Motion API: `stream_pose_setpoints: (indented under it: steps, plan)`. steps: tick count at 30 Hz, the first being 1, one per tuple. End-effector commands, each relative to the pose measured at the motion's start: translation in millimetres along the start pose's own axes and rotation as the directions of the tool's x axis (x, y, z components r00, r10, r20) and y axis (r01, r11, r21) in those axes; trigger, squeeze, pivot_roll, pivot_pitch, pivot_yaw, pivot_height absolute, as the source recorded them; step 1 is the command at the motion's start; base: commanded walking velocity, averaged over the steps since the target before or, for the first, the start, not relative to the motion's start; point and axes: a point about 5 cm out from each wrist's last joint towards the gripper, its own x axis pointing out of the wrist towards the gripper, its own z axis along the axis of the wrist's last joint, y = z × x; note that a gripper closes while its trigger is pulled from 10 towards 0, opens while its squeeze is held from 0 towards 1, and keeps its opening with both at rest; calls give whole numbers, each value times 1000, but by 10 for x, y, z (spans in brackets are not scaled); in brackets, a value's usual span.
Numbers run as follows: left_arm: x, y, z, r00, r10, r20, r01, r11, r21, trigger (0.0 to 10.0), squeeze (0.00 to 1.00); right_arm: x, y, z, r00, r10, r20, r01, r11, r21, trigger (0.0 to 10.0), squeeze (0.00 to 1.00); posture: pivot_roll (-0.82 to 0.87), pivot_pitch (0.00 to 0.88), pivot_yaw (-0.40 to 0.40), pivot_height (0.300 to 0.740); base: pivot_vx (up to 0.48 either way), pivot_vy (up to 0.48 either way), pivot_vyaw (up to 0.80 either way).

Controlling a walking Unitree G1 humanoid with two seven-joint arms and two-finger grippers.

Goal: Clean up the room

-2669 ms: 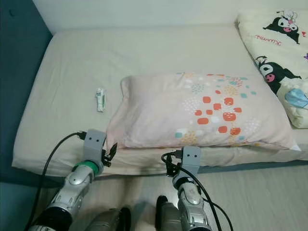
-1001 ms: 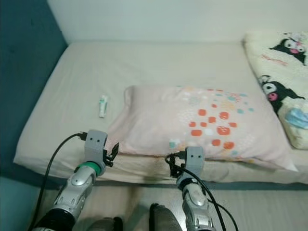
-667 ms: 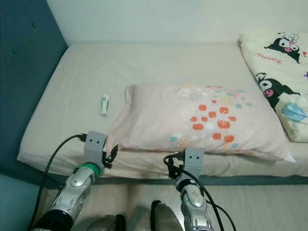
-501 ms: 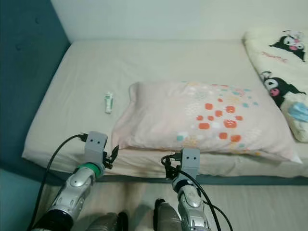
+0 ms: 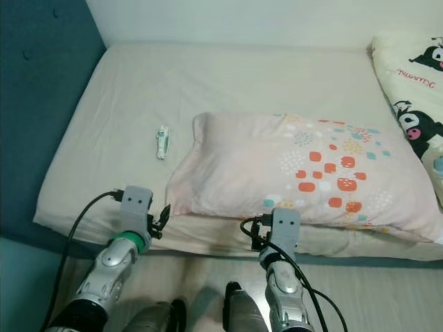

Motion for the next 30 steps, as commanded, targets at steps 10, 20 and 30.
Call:
stream_pose_setpoints:
  steps: [10, 20, 30]
  plan:
    - [-42, -25, -57, 1000, -12, -1, 12, 1000, -3, 10000, 0, -24, -104, 68, 998, -36, 55, 38, 998, -41, 10000, 0, -22, 153, 90, 740, 0, 0, 0]
    - [-32, -54, -62, 1000, -23, 0, 23, 1000, 3, 10000, 0, -83, -102, 5, 999, -33, 39, 34, 999, -26, 10000, 0, -36, 143, 94, 730, 0, 0, 0]
    - [-17, -75, -46, 999, -36, 6, 36, 999, 9, 10000, 0, -124, -116, -4, 998, -42, 49, 43, 999, -24, 10000, 0, -42, 138, 101, 691, 0, 0, 0]
